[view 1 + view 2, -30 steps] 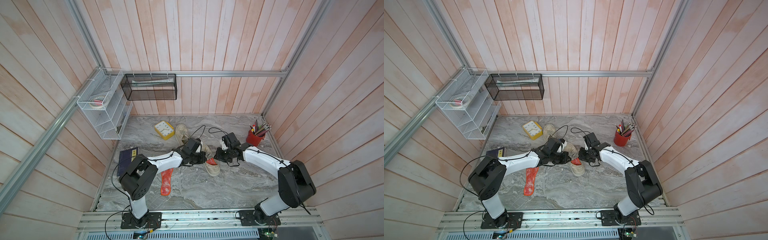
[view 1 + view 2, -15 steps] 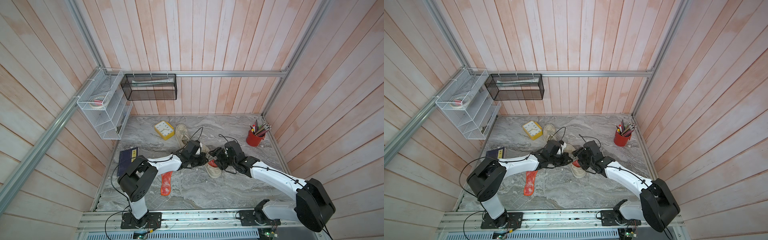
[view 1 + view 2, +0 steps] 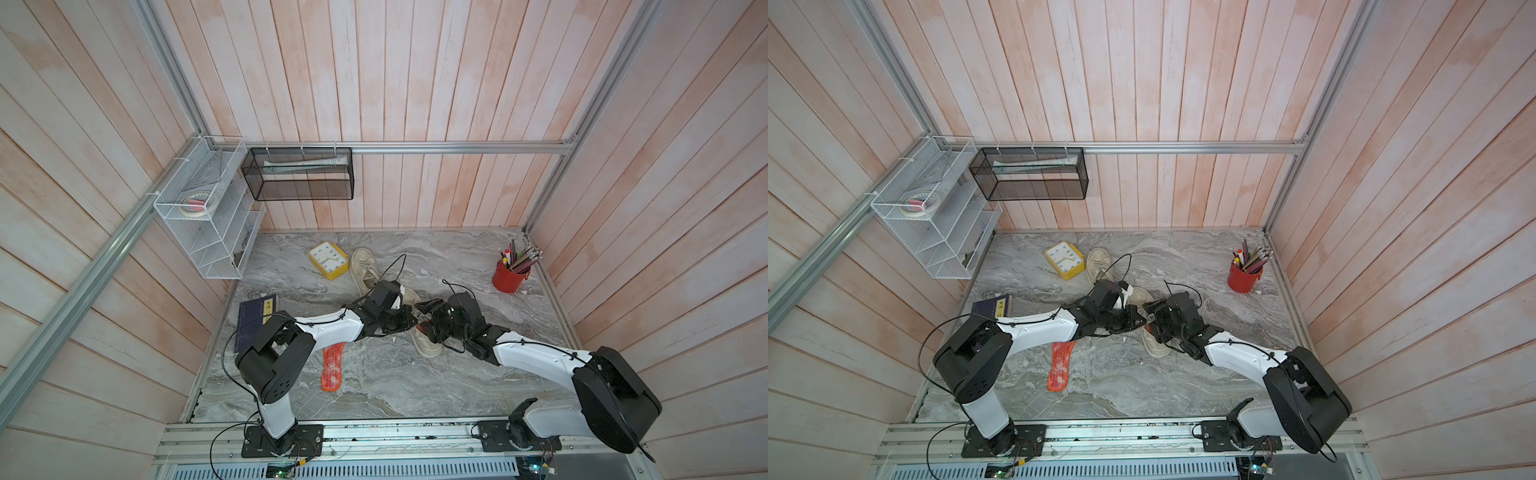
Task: Remove the insole from the shoe
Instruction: Untie the shoelace on the shoe.
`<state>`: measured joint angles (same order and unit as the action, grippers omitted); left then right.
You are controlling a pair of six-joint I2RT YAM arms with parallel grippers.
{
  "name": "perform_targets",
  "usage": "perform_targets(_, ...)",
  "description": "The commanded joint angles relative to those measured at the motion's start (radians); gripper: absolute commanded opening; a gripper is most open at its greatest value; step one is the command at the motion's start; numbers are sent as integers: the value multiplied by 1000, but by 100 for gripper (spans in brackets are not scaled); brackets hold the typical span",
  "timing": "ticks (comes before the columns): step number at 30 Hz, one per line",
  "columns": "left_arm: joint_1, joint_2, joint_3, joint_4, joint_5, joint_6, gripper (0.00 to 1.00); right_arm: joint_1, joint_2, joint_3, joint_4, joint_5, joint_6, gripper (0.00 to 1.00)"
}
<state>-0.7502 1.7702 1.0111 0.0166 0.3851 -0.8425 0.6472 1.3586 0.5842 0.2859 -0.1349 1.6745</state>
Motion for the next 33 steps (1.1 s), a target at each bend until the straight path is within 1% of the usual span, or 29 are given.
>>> perform_targets(1,-6,-26,5,18,23,7,0,-3,4,2,78,46,-10,69)
perform_targets(6,-5,-20,11,5,32,15,0,-12,-18,-37,201,79,5,66)
perform_targets(10,-8,-15,13,10,43,19,0,-12,1,-17,191,62,-6,66)
perform_targets(15,-7,-13,30,0,49,34,0,-12,59,-19,197,45,19,67)
perform_targets(19,-8,-15,38,-10,44,40,0,-2,47,8,97,51,13,68)
perform_targets(23,-6,-8,45,-10,41,36,0,14,-13,42,-46,73,-7,68)
perform_targets(27,-6,-6,55,-13,38,36,0,38,-72,52,-194,91,14,70)
perform_targets(30,-6,-5,59,-15,39,39,0,43,-76,30,-183,74,29,71)
perform_targets(33,-6,-4,62,-17,40,40,0,43,-44,30,-152,56,37,71)
